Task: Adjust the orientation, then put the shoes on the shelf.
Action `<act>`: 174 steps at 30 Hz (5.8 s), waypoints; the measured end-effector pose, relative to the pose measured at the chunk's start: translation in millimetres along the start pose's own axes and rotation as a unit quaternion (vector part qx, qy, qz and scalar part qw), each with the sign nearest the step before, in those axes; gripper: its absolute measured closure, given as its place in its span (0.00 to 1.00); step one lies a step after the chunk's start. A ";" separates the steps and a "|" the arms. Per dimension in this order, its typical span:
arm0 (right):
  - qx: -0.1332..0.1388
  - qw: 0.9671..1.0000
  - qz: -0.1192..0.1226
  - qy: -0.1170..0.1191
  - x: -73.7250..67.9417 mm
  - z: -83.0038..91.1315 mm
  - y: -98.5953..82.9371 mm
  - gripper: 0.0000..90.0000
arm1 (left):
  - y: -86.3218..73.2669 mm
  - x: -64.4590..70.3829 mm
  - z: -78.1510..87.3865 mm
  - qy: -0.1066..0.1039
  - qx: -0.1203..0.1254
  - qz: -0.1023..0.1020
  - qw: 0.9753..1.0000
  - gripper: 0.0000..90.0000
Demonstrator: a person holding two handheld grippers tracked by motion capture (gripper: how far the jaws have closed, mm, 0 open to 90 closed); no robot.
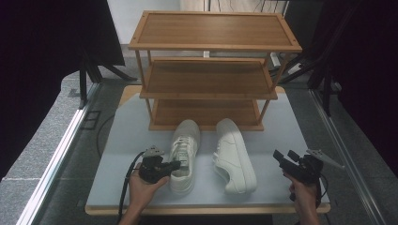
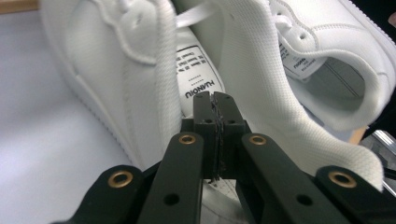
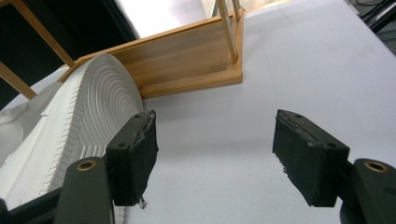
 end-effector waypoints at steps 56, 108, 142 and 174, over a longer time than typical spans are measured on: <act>-0.097 0.947 0.251 0.174 -156.1 25.0 -67.5 0.99 | 38.1 -6.6 66.9 -0.051 0.124 0.048 0.990 0.58; -0.114 0.967 0.184 0.138 -81.7 31.8 -34.0 1.00 | 25.2 -4.0 53.5 -0.043 0.096 0.052 0.993 0.58; -0.112 0.962 0.213 0.131 -96.5 37.8 -66.9 1.00 | 22.8 -11.2 54.6 -0.041 0.095 0.060 0.993 0.57; 0.013 0.972 0.191 0.133 -63.9 32.0 17.3 0.53 | 16.4 -26.0 50.7 0.016 0.100 0.033 0.994 0.54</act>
Point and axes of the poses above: each handheld gripper's, and its own axes: z roughly backward along the jaws, y roughly out of its top, x roughly to its right, the point moved 10 cm from there along -z, roughly forward along the jaws, and after that the axes turned 6 degrees about x, right-handed, at the moved point
